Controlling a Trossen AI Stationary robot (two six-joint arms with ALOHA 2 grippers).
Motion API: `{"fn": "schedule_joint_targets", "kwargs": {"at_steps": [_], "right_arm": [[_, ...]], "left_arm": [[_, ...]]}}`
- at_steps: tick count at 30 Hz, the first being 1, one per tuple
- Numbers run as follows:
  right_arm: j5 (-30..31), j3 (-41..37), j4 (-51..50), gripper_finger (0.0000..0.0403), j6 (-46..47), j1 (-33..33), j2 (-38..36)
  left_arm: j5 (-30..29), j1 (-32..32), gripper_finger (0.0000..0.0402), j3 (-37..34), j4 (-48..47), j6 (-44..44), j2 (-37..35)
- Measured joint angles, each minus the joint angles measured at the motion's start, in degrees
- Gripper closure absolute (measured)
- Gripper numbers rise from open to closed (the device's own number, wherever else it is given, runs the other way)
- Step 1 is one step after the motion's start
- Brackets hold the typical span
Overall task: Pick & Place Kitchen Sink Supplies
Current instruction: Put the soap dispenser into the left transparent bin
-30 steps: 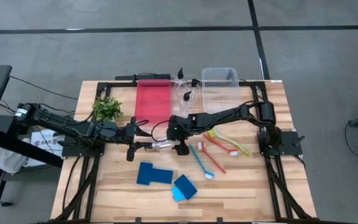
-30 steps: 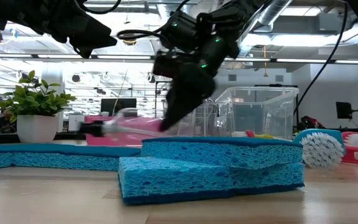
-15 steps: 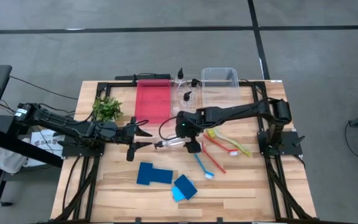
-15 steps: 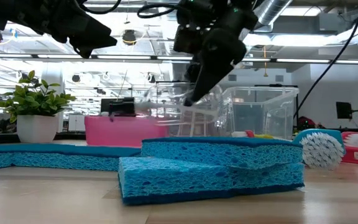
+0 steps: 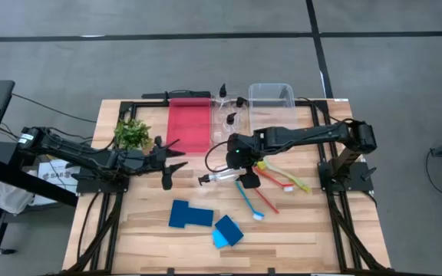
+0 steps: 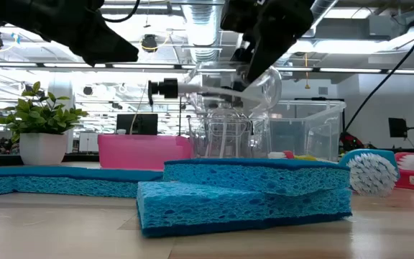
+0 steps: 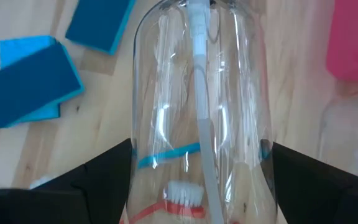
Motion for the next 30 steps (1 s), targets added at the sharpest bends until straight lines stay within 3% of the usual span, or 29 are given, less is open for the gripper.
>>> {"fn": "schedule_joint_targets", "kwargs": {"at_steps": [6,18,30], "right_arm": [[0.0,0.1,-0.2,0.0081,0.0,0.0,-4.3],[0.0,0.1,2.7,0.0081,0.1,0.0,-12.8],[0.0,0.1,13.2,0.0081,1.6,0.0,-17.1]], "left_arm": [[-8.3,0.0,0.0241,0.0,1.4,-0.3,0.0],[-8.5,0.0,0.0241,0.0,7.1,-2.2,0.0],[8.9,0.1,0.0241,0.0,23.0,3.4,0.0]]}}
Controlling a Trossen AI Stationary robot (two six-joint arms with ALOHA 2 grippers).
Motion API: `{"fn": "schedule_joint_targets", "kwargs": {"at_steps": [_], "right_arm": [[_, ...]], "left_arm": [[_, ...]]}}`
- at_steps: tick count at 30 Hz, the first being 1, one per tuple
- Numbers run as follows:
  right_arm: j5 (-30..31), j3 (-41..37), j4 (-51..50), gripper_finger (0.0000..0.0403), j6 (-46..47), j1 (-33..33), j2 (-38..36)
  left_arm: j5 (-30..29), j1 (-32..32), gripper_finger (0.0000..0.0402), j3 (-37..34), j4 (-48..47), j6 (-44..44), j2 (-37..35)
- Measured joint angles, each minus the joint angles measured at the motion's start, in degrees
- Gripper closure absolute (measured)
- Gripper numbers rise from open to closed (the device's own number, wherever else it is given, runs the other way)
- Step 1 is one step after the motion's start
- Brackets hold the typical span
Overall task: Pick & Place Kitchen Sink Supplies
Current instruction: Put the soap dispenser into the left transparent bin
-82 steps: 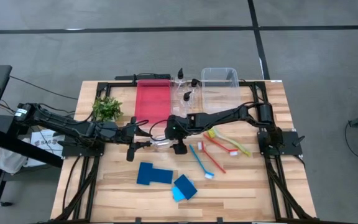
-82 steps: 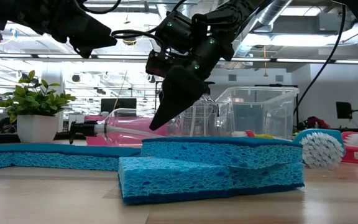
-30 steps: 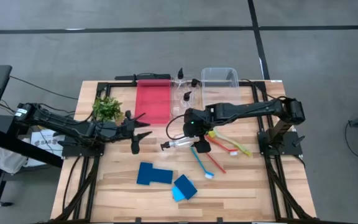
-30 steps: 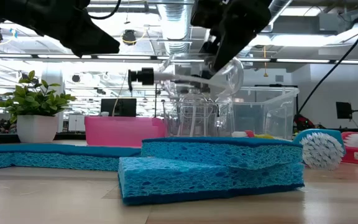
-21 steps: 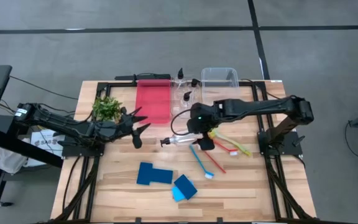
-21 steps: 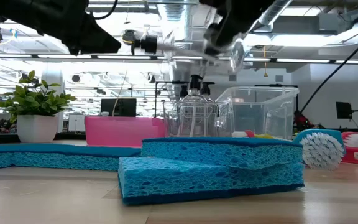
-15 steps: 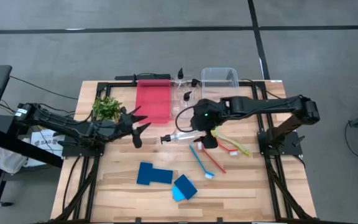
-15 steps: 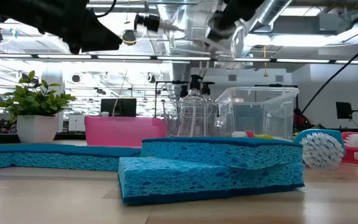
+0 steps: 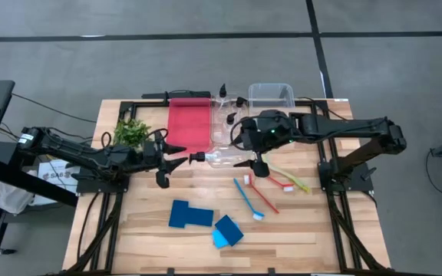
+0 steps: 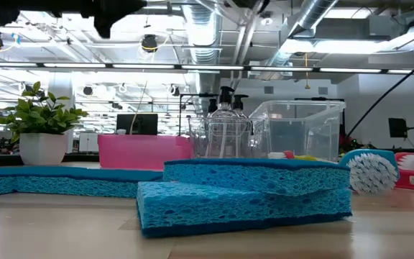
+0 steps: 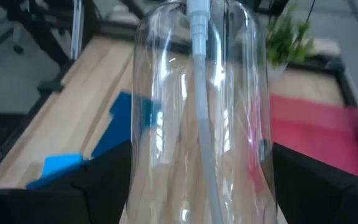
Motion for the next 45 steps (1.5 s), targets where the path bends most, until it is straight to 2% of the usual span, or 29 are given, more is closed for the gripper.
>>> {"fn": "schedule_joint_targets", "kwargs": {"at_steps": [4,8,13,16,21,23,29,33,38,45], "right_arm": [[0.0,0.0,3.1,0.0081,0.0,0.0,-0.3],[0.0,0.0,4.5,0.0081,-0.3,0.0,-0.3],[0.2,0.0,4.3,0.0081,-0.6,0.0,-0.3],[0.2,0.0,4.3,0.0081,-0.7,0.0,-0.3],[0.2,0.0,4.3,0.0081,-2.2,0.0,-0.3],[0.2,0.0,4.3,0.0081,-2.5,0.0,-0.3],[0.2,0.0,4.1,0.0081,-3.5,0.0,-0.3],[0.2,0.0,4.0,0.0081,-3.7,0.0,-0.3],[0.2,0.0,4.0,0.0081,-3.6,0.0,-0.3],[0.2,0.0,4.0,0.0081,-3.6,0.0,-0.2]], "left_arm": [[4.0,0.0,0.0241,0.0,3.4,5.7,0.0],[3.5,0.8,0.0241,0.0,6.9,8.7,0.0],[2.9,5.3,0.0241,0.0,9.0,7.8,0.0],[3.2,8.5,0.0241,0.0,9.1,2.4,0.0],[13.5,10.8,0.0241,0.0,9.9,1.0,1.7],[15.2,10.9,0.0241,0.0,10.8,1.5,2.5],[17.2,8.9,0.0237,0.0,11.0,6.7,5.2],[19.7,6.4,0.0225,0.0,13.8,12.9,7.4],[19.8,3.4,0.0206,0.0,17.7,20.4,9.8],[19.7,1.8,0.0192,0.0,28.3,21.7,13.3]]}}
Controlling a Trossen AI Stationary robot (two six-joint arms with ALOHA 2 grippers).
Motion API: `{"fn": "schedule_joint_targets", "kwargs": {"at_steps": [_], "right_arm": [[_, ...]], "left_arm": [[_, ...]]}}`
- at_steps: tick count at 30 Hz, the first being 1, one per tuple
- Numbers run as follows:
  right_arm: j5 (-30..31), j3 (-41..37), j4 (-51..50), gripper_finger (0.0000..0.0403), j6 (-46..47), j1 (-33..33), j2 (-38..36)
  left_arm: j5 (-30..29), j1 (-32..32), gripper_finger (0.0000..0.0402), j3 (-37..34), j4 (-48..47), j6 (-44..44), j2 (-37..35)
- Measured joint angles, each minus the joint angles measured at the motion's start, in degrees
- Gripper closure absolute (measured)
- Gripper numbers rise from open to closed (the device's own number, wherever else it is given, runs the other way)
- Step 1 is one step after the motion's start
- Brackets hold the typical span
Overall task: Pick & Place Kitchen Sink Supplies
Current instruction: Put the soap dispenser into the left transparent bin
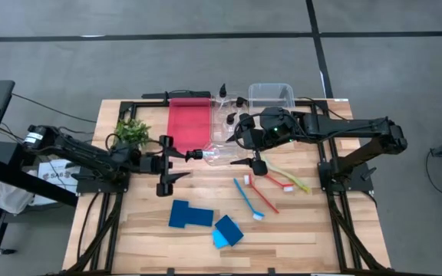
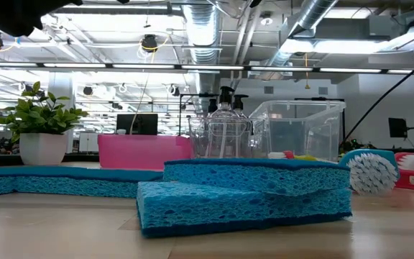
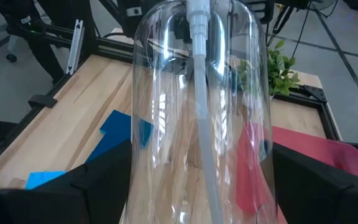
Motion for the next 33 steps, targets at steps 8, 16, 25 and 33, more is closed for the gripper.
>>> {"fn": "schedule_joint_targets", "kwargs": {"at_steps": [8,16,25,33], "right_arm": [[0.0,0.0,0.0,0.0081,0.0,0.0,0.0],[0.0,0.0,0.0,0.0081,0.0,0.0,0.0],[-0.3,0.1,1.0,0.0081,-0.1,-0.1,0.0],[-0.4,0.0,1.3,0.0081,-0.2,-0.1,1.0]], "left_arm": [[-2.5,0.1,0.0211,0.0,8.3,-0.3,4.1],[-1.8,0.1,0.0225,0.3,15.8,0.1,6.6],[0.1,1.6,0.0225,4.0,16.5,0.4,10.5],[3.7,2.1,0.0225,7.2,16.7,0.4,12.5]]}}
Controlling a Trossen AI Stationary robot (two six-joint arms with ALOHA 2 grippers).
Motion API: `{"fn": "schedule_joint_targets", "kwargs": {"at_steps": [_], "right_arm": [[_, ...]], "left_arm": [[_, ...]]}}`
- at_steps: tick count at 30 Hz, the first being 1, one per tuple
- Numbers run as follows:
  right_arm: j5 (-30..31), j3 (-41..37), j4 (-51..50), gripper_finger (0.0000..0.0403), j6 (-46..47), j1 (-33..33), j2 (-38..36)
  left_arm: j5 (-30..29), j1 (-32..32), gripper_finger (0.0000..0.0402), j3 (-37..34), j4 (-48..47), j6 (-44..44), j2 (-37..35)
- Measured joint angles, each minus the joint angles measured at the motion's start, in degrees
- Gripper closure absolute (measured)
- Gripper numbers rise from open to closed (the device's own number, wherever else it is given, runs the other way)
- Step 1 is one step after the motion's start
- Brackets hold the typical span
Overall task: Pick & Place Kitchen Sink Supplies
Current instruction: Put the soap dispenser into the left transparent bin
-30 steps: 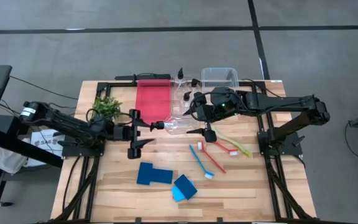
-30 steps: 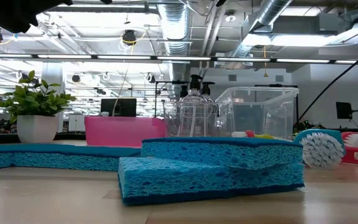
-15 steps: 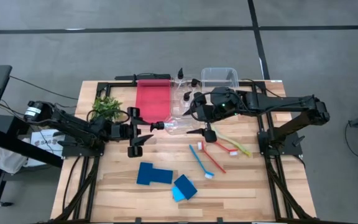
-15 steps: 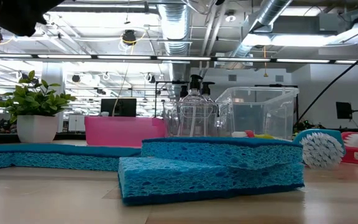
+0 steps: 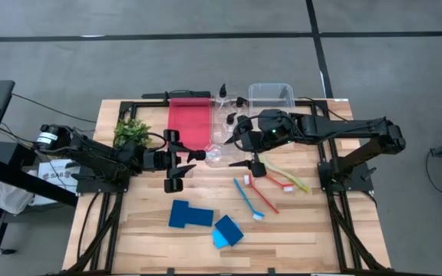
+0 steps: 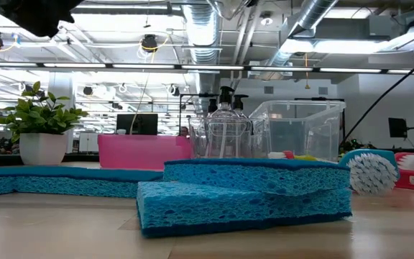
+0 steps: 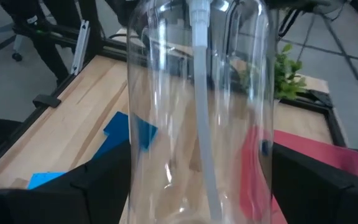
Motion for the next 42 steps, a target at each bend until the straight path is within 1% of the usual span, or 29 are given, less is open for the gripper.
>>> {"fn": "schedule_joint_targets", "kwargs": {"at_steps": [3,9,18,20,23,31,34,38,42], "right_arm": [[0.1,0.1,0.8,0.0081,-0.7,0.0,1.0],[0.5,0.0,1.4,0.0081,-1.4,-0.1,3.0],[0.5,0.0,2.3,0.0081,-2.3,-0.1,4.9],[0.4,0.0,2.4,0.0081,-2.3,-0.1,4.9],[0.4,0.0,2.3,0.0081,-2.3,-0.1,4.9],[0.2,0.0,2.1,0.0081,-2.4,0.0,4.9],[0.2,0.0,2.2,0.0081,-2.4,0.0,4.9],[0.2,0.0,2.1,0.0081,-2.3,0.0,4.9],[0.2,0.0,2.1,0.0081,-2.4,0.0,4.9]], "left_arm": [[0.9,0.0,0.0225,0.7,-0.1,0.0,0.0],[0.8,0.0,0.0225,1.0,-0.4,-0.1,0.1],[-0.2,0.3,0.0225,1.0,-0.5,0.0,0.1],[-1.5,0.3,0.0227,1.0,-0.7,0.0,0.1],[-1.9,0.3,0.0239,1.0,-1.0,-0.1,0.1],[-2.1,-0.9,0.0300,1.0,-0.7,-0.5,0.0],[-2.1,-1.1,0.0316,1.0,-0.8,-0.4,0.0],[-2.2,-1.1,0.0316,1.0,-0.8,-0.5,0.0],[-2.1,-1.1,0.0301,1.0,-0.9,-0.5,0.0]]}}
